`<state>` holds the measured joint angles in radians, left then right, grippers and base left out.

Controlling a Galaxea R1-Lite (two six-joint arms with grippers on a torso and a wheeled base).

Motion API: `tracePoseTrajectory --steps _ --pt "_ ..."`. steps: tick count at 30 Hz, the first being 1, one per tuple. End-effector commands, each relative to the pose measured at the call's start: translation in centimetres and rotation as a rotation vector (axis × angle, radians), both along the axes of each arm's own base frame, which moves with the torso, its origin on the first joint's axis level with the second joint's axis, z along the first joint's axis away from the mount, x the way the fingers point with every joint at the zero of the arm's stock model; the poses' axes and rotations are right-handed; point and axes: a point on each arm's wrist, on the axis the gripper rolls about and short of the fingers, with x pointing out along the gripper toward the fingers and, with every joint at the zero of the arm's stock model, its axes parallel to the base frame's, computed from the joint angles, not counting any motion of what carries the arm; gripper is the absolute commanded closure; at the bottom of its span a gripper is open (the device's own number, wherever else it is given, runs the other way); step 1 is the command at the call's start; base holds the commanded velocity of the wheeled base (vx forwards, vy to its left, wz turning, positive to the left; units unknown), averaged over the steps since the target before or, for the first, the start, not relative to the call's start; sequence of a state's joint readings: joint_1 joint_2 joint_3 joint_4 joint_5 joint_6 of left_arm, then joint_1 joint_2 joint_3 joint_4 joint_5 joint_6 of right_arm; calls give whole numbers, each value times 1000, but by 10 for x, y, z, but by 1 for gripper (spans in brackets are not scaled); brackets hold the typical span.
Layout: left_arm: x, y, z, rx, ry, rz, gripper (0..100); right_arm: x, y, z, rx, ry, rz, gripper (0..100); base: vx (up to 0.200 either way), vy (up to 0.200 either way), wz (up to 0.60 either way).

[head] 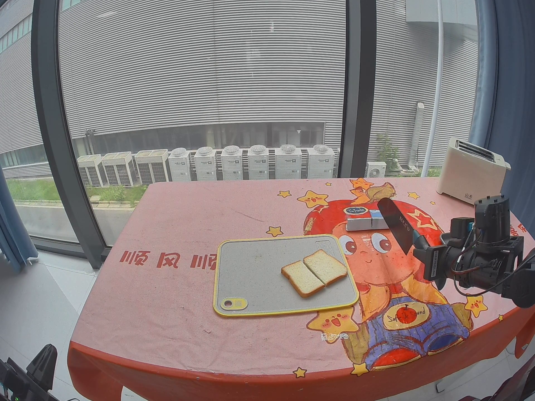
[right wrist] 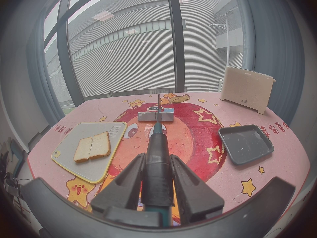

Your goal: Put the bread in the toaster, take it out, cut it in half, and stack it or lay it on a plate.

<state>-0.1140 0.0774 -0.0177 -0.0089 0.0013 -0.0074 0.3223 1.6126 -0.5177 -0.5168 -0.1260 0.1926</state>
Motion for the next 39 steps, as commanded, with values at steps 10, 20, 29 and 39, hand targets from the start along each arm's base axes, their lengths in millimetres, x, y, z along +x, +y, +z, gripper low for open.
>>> tracePoseTrajectory --steps 10,20,29,39 --pt "1 0 -5 2 21 1 100 8 3 -11 -13 40 1 100 0 0 0" --pt "1 0 -5 2 21 1 100 9 9 -7 -7 25 20 100 0 0 0" --pt "1 0 -5 1 21 1 100 8 12 -7 -3 24 30 100 0 0 0" --pt "1 0 -5 2 21 1 100 7 14 -8 -3 27 35 100 0 0 0"
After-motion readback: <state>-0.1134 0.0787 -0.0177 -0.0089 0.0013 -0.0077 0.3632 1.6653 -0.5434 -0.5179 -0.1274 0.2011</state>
